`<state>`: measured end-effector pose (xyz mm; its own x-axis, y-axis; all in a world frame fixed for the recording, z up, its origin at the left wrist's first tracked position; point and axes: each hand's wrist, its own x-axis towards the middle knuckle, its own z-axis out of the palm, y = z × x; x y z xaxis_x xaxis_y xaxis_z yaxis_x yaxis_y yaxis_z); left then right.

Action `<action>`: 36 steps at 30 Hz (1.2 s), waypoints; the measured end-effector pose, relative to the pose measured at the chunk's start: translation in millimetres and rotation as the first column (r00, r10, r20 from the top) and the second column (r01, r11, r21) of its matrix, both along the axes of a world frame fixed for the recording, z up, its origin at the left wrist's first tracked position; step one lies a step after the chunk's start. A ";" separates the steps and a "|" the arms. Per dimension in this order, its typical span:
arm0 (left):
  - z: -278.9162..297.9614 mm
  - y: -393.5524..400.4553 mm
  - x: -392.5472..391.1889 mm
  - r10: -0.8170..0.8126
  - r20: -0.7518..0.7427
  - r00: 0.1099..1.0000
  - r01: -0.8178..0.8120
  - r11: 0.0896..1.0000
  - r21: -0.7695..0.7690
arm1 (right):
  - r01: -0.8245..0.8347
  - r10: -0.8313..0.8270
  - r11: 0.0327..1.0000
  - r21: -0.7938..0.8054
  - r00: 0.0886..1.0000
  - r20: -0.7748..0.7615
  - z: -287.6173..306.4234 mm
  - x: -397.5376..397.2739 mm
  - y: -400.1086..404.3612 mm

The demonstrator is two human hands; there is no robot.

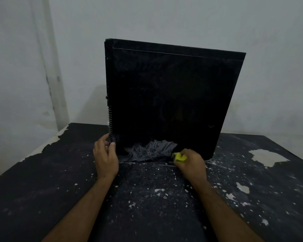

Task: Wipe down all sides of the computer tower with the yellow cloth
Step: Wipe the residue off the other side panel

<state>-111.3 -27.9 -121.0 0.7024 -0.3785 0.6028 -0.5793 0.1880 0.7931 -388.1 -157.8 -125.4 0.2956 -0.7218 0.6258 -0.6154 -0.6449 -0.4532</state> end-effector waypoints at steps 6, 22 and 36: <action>-0.6 -1.0 -0.3 0.006 0.012 1.000 -0.006 1.000 -0.007 | -0.086 0.080 0.994 -0.066 0.993 -0.090 0.8 16.6 6.6; -0.2 1.0 0.0 -0.003 0.003 1.000 0.003 1.000 -0.010 | 0.013 -0.016 0.996 -0.092 0.999 -0.037 2.5 13.6 3.8; -1.2 -2.9 0.6 -0.004 0.001 1.000 0.004 1.000 -0.004 | 0.030 -0.012 0.979 -0.203 0.996 0.088 13.5 15.7 0.2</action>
